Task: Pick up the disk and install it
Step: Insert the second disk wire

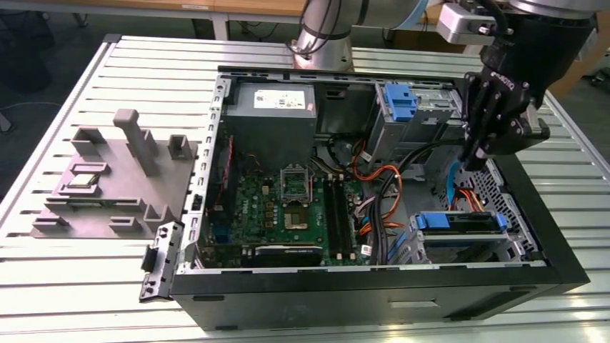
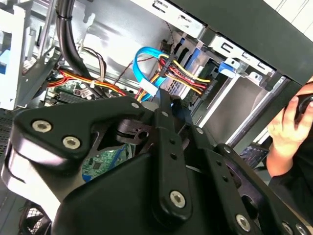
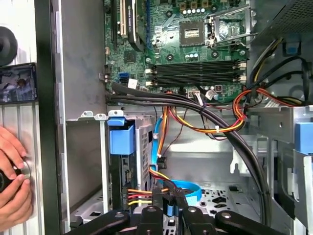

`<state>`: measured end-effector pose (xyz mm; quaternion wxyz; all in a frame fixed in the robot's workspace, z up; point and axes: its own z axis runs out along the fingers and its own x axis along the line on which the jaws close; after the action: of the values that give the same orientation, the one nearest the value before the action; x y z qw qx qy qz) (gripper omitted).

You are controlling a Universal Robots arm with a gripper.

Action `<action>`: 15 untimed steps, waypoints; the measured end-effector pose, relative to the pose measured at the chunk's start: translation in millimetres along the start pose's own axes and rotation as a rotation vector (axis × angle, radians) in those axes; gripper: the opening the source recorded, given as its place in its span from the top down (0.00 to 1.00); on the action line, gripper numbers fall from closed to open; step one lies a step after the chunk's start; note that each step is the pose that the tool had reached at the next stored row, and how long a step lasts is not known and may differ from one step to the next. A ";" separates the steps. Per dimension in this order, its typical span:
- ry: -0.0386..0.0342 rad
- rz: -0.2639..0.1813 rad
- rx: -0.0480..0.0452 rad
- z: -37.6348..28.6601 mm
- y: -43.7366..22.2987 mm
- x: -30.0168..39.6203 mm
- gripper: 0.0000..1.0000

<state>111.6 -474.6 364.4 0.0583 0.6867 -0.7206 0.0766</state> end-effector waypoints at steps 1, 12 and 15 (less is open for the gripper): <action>0.0038 0.000 0.0002 0.6 0.0 -0.1 0.79; 0.0507 -0.001 0.0026 3.1 0.1 -0.6 0.78; 0.0619 -0.001 0.0032 4.2 0.1 -0.8 0.71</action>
<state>111.6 -474.6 360.1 0.0795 0.6845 -0.7178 0.0989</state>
